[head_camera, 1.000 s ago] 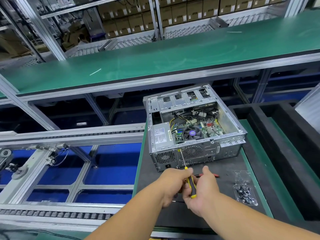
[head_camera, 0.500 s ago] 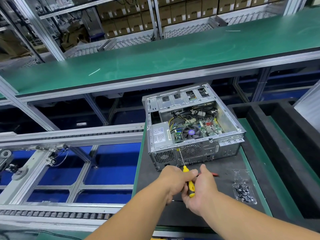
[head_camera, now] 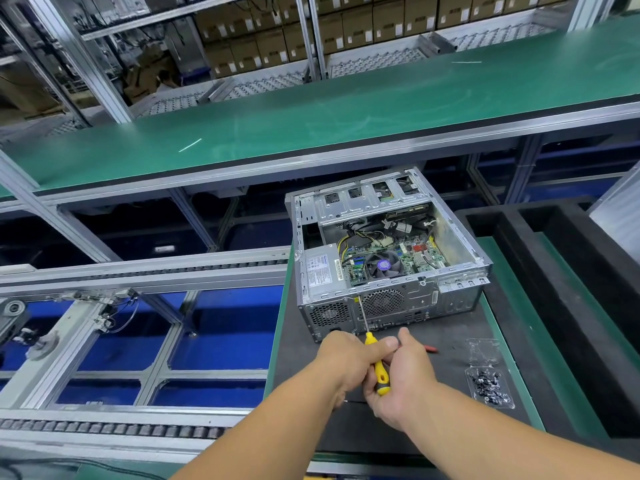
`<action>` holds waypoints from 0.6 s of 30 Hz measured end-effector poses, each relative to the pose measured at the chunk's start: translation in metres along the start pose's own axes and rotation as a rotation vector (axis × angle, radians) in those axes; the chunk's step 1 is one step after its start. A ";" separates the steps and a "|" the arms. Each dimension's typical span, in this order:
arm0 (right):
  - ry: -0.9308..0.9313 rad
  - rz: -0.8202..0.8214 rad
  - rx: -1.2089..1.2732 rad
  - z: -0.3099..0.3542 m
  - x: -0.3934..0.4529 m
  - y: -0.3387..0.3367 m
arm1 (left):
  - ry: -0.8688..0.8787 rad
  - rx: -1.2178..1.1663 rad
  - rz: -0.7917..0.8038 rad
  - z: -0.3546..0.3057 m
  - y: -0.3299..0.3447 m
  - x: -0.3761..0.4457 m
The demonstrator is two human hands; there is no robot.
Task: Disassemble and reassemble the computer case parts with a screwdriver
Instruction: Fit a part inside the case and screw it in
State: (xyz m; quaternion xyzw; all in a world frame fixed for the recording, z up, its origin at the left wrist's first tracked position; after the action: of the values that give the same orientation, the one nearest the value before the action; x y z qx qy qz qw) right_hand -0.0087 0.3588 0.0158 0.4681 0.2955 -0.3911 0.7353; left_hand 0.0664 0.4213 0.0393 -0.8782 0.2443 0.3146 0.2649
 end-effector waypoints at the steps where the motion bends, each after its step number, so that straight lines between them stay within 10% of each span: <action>1: -0.001 0.020 -0.015 0.000 -0.001 0.002 | -0.001 -0.020 0.020 0.000 -0.001 -0.001; 18: -0.197 0.158 -0.233 0.015 0.004 0.003 | -0.150 -0.718 0.065 0.032 -0.010 0.029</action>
State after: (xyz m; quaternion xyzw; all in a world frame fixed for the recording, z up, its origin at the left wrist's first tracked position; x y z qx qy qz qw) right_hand -0.0028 0.3450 0.0197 0.3607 0.2276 -0.3390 0.8386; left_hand 0.0786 0.4413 0.0019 -0.8815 0.1261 0.4519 -0.0532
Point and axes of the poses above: each hand's wrist, its own x-axis towards the middle knuckle, its own y-axis out of the palm, z = x × y, the point moved 6 cm from there along x, towards the middle knuckle, and after that the axes turned 9 degrees about -y, right-handed, at the moved point
